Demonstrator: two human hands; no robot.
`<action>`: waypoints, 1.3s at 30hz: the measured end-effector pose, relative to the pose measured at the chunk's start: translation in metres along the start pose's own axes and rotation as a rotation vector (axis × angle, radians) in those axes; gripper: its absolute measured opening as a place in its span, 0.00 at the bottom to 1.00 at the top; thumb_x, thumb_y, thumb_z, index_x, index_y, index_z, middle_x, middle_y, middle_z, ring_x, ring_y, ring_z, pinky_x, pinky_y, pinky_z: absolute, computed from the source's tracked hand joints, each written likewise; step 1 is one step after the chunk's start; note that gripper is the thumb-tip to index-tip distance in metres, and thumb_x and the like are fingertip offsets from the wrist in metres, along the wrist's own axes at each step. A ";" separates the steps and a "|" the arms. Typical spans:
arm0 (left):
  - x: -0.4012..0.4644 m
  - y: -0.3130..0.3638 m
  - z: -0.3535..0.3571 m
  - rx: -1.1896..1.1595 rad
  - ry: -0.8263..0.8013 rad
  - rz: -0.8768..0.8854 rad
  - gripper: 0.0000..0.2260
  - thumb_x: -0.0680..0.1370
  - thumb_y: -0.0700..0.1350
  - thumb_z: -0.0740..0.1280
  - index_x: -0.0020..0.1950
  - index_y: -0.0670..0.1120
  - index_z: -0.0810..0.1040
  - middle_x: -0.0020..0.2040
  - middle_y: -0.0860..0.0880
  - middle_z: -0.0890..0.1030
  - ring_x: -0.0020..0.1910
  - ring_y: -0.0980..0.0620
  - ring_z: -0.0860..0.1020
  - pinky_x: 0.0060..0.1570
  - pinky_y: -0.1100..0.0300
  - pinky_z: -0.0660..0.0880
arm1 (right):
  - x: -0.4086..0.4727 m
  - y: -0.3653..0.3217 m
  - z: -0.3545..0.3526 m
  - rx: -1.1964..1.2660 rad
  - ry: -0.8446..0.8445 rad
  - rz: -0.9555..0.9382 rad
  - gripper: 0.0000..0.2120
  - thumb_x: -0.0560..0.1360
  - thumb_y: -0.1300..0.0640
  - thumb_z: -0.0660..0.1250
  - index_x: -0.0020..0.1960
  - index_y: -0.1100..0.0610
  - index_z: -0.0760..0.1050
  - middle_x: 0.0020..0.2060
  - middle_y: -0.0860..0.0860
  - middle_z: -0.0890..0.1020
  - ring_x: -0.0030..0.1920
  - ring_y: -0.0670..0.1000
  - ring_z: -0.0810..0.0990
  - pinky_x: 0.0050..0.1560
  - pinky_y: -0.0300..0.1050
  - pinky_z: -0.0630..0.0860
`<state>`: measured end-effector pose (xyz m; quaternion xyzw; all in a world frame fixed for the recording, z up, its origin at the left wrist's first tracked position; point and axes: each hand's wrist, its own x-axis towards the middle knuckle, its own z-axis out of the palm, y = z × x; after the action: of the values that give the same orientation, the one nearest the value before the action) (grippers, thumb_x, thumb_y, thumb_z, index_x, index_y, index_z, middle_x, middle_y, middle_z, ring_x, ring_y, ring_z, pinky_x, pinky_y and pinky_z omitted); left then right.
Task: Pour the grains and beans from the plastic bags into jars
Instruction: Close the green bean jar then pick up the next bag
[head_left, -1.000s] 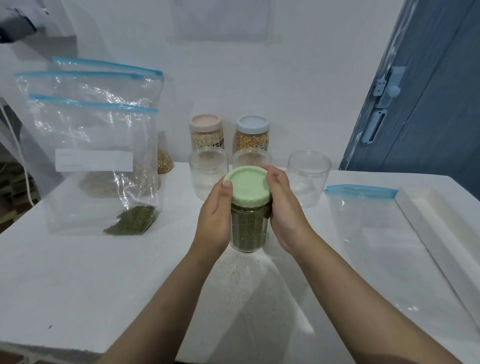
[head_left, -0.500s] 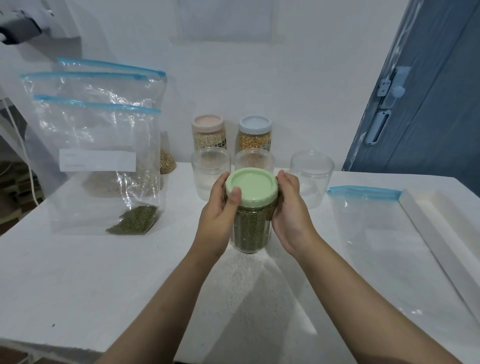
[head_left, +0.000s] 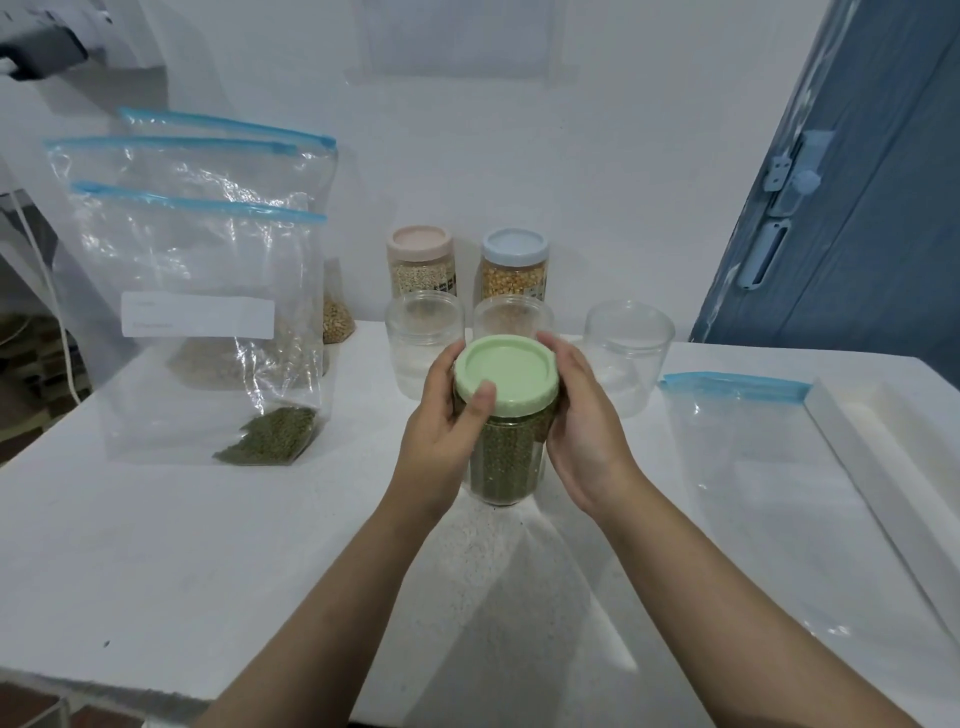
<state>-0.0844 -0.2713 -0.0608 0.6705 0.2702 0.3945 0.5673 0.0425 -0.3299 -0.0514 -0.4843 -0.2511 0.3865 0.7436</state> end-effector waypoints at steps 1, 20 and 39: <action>0.000 0.001 0.000 -0.011 0.004 0.000 0.22 0.78 0.58 0.58 0.73 0.57 0.65 0.57 0.72 0.78 0.60 0.69 0.75 0.55 0.71 0.73 | 0.000 0.000 0.000 0.006 0.001 -0.005 0.12 0.85 0.52 0.54 0.61 0.56 0.73 0.52 0.51 0.82 0.53 0.47 0.81 0.52 0.43 0.78; 0.010 0.006 0.030 -0.108 0.194 -0.052 0.13 0.86 0.48 0.53 0.69 0.52 0.70 0.56 0.54 0.79 0.50 0.65 0.79 0.47 0.68 0.75 | -0.007 0.004 0.007 -0.274 0.009 -0.100 0.14 0.78 0.47 0.59 0.63 0.39 0.72 0.58 0.47 0.80 0.57 0.48 0.81 0.57 0.49 0.79; 0.134 0.147 0.124 -0.275 0.107 0.244 0.13 0.85 0.45 0.53 0.61 0.50 0.75 0.53 0.54 0.78 0.55 0.54 0.77 0.59 0.58 0.75 | 0.061 -0.179 -0.001 -0.357 0.317 -0.555 0.14 0.83 0.56 0.55 0.64 0.52 0.74 0.48 0.42 0.78 0.48 0.42 0.77 0.49 0.38 0.74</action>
<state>0.0792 -0.2619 0.1069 0.5927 0.1603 0.5285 0.5862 0.1379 -0.3222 0.1118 -0.5739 -0.3183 0.0403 0.7535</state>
